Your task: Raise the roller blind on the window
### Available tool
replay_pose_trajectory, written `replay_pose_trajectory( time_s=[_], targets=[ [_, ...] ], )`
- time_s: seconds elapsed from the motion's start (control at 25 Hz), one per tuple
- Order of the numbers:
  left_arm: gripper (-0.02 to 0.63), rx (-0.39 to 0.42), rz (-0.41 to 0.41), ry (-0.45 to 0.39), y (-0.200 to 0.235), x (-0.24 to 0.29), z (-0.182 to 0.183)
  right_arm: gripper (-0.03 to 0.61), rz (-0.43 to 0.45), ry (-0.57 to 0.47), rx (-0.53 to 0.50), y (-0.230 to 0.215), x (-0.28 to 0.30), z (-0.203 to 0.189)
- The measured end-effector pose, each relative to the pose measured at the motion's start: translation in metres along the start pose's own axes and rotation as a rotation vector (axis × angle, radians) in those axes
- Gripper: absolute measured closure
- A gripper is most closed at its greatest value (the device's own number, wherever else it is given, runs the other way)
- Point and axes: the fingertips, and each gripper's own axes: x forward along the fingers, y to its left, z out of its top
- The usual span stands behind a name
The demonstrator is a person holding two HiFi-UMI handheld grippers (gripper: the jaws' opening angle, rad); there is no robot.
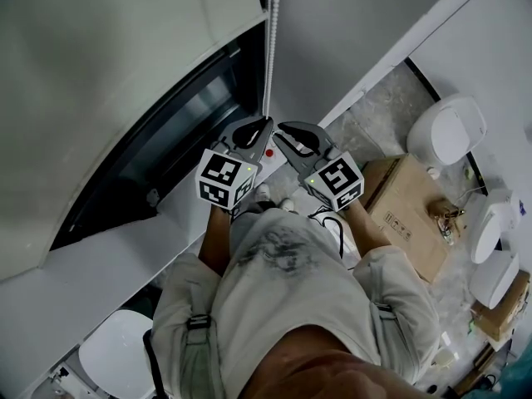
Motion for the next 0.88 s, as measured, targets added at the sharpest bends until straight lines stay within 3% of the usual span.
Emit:
replay_pose_trajectory(
  time_s=[0.48, 0.88],
  targets=[
    [0.603, 0.005, -0.020, -0.001, -0.008, 0.003, 0.001, 0.491, -0.005, -0.231, -0.077, -0.007, -0.020, 0.120],
    [0.603, 0.003, -0.031, -0.009, -0.014, -0.002, -0.001, 0.493, -0.002, -0.301, -0.143, -0.007, -0.022, 0.173]
  ],
)
